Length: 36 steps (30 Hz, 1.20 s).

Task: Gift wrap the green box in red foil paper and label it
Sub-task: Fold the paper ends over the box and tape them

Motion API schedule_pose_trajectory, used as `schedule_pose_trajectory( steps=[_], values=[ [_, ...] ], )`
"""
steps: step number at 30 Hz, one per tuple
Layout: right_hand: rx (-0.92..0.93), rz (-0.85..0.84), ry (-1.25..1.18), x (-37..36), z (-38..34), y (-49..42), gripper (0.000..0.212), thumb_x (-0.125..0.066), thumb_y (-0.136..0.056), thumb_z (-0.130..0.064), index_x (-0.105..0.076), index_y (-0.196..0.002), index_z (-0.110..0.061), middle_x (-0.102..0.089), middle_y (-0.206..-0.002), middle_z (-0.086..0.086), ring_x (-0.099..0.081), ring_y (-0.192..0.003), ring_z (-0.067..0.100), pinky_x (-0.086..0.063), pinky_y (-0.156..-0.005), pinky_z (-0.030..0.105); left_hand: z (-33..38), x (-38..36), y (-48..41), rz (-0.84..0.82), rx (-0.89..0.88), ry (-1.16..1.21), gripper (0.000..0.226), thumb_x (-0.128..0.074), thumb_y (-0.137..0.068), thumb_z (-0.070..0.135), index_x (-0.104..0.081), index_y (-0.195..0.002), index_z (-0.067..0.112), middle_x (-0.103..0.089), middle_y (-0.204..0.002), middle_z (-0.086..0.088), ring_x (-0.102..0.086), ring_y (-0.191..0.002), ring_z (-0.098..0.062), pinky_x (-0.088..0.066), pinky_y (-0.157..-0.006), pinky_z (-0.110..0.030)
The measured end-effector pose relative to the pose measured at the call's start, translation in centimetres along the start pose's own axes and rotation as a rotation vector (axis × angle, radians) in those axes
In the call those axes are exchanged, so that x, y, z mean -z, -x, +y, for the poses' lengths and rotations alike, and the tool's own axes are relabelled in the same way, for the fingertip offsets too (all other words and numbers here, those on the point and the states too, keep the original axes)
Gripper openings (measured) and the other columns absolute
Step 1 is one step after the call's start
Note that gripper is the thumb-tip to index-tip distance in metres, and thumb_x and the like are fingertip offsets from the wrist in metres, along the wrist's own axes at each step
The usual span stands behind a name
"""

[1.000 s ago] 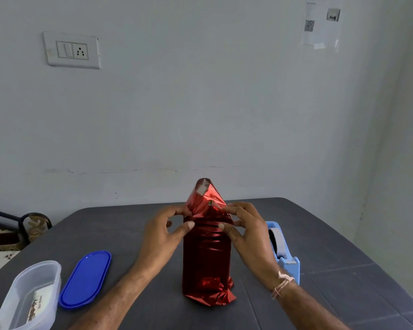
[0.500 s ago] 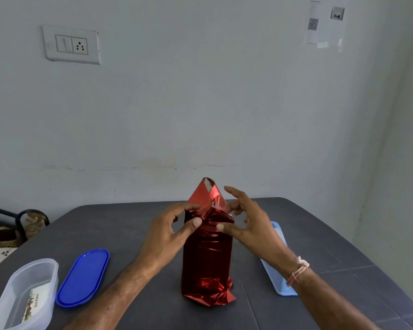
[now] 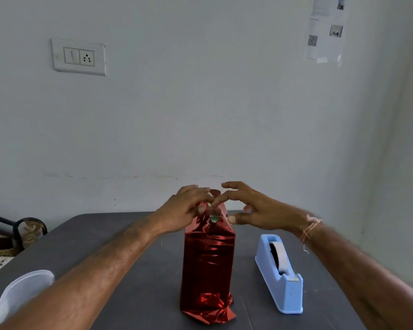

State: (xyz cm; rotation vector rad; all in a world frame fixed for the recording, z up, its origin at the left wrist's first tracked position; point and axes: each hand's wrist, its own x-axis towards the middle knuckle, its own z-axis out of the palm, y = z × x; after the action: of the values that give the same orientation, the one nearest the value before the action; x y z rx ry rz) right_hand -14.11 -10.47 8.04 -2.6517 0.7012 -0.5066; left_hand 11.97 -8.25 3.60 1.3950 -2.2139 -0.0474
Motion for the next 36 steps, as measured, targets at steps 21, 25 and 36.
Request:
schedule_pose_trajectory(
  steps=[21,25,36],
  values=[
    [-0.064,0.150,0.068,-0.1,-1.1,-0.9,0.022,-0.077,-0.086,-0.045,-0.073,-0.094,-0.025,-0.053,-0.136,-0.011,-0.051,-0.121,0.001,-0.038,-0.097,0.016,1.5,-1.6,5.5,0.110,0.325,0.699,0.136,-0.081,-0.051,0.079,-0.006,-0.158,0.039,-0.036,-0.150,0.010,-0.040,-0.138,-0.006,-0.039,-0.110,-0.029],
    [-0.053,0.156,0.085,-0.4,-2.1,-1.4,0.013,-0.082,-0.085,-0.031,-0.071,-0.084,-0.023,-0.059,-0.130,-0.007,-0.056,-0.116,0.006,-0.039,-0.092,0.015,2.5,-5.6,5.5,0.070,0.305,0.758,0.134,-0.094,-0.069,0.035,0.006,-0.158,0.034,-0.046,-0.145,0.015,-0.056,-0.118,0.012,-0.047,-0.098,-0.015],
    [-0.115,0.112,-0.149,0.0,-1.8,0.7,0.023,-0.081,-0.080,-0.048,-0.074,-0.094,-0.031,-0.056,-0.139,-0.021,-0.051,-0.126,-0.006,-0.036,-0.106,0.026,1.6,-6.0,6.8,0.066,0.266,0.816,0.105,-0.096,-0.066,0.035,-0.030,-0.145,0.051,-0.054,-0.141,0.019,-0.055,-0.128,0.001,-0.049,-0.102,-0.022]
  ],
)
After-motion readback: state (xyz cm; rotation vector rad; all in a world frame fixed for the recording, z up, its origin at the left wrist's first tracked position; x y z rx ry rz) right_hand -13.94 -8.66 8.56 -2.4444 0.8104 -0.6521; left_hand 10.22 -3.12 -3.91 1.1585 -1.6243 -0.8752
